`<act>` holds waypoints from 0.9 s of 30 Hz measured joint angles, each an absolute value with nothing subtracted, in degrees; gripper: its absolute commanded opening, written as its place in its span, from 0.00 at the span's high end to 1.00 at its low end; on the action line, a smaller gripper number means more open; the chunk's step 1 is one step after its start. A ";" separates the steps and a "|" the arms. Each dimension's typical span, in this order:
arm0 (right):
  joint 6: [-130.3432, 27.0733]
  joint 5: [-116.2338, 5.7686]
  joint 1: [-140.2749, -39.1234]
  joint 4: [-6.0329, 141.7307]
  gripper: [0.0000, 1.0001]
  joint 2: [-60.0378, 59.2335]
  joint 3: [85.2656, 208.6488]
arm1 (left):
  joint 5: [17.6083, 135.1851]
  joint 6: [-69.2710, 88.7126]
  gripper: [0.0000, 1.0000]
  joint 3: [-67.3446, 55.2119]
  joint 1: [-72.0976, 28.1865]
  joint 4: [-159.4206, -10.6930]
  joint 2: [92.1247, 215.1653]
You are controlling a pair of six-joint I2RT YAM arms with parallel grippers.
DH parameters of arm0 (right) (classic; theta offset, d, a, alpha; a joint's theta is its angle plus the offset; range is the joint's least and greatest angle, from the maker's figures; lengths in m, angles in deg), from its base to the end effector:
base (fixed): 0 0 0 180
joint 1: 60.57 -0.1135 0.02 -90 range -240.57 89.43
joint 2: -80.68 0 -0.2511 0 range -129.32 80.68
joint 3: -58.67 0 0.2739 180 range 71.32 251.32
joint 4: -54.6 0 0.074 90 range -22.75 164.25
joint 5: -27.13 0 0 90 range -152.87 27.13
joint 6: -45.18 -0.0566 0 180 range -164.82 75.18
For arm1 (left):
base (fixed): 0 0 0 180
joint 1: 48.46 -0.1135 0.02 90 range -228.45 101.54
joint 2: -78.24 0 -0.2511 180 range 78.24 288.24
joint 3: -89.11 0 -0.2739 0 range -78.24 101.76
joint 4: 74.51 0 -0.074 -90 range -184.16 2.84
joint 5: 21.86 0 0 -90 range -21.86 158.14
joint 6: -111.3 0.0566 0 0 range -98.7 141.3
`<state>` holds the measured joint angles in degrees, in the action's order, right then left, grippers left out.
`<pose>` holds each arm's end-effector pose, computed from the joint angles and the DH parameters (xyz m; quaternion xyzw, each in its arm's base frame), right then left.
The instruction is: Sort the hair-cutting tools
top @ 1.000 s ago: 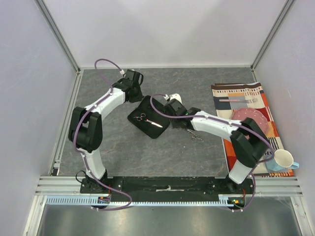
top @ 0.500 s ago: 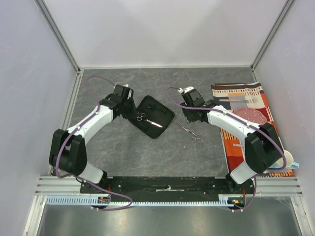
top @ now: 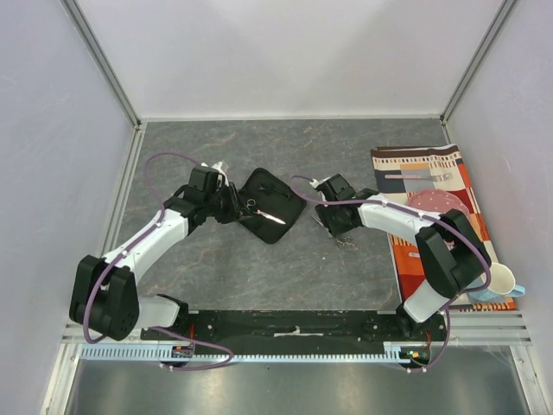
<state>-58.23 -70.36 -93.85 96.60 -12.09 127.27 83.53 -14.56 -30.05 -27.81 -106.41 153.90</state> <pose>0.2838 0.1774 0.1331 -0.1552 0.9641 0.0230 0.2145 0.2855 -0.1236 0.1931 -0.0730 0.9196 -0.2826 0.2630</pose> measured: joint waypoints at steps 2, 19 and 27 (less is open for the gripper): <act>-58.08 -70.08 -93.85 95.74 0.44 -13.14 127.27 | 83.88 -14.60 0.73 -30.31 -27.81 -106.10 152.74; -59.17 -66.56 -93.83 91.24 0.74 -16.64 127.16 | 83.73 -14.58 0.74 -30.42 -27.83 -105.49 151.62; -60.46 -66.36 -93.76 88.49 1.00 -15.81 125.43 | 83.73 -14.58 0.74 -30.42 -29.19 -105.71 151.62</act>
<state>-60.46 -66.36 -93.76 88.49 -15.81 125.43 83.73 -14.58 -30.42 -29.19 -105.71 151.62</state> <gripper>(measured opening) 0.027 0.266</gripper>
